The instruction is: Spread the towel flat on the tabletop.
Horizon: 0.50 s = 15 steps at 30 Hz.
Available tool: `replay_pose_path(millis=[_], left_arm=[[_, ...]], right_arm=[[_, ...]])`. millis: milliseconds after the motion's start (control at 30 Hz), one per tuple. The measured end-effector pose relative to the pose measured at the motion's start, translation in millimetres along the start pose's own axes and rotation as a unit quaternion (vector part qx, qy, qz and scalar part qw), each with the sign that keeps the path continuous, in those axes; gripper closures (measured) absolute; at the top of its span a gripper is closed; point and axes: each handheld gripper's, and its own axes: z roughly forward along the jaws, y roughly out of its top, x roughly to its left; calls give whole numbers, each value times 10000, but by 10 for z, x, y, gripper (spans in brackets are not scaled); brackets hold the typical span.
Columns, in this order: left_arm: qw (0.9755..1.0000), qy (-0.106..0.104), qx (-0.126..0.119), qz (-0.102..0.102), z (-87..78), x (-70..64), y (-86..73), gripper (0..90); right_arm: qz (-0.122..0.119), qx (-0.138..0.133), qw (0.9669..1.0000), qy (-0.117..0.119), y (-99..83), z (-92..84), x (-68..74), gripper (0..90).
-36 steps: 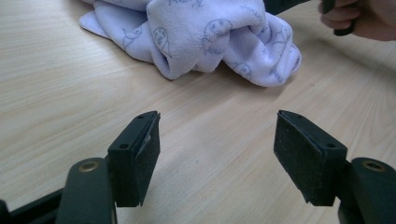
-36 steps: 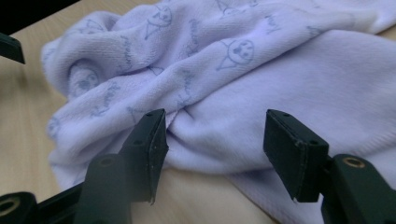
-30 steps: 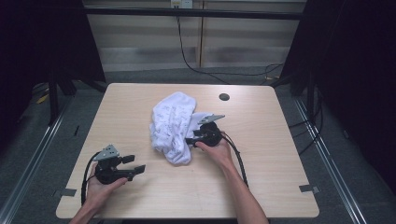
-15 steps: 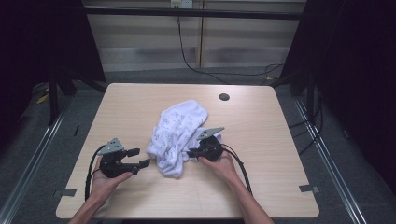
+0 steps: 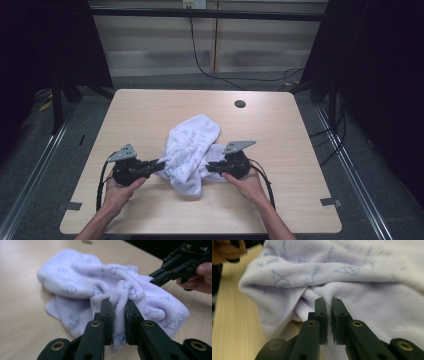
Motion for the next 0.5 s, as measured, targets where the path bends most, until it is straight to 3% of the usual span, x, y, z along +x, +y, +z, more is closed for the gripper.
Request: replay_pose_path(millis=[100,233,367,500], left_arm=[[9990,-109,-361,-234,-101,5,130,809],[9966,-171,-793,-164,-251,-28,397,818],[9937,-197,-1092,-169,-358,-46,636,821],[9907,-78,-1293,-409,-375,73,729,825]], right_arm=[[17,-336,9993,-137,118,-198,-30,842],[-45,-790,9964,-314,333,-498,-33,842],[-133,-1033,9934,-480,493,-677,-32,842],[-86,-1143,9902,-793,593,-755,-127,847]])
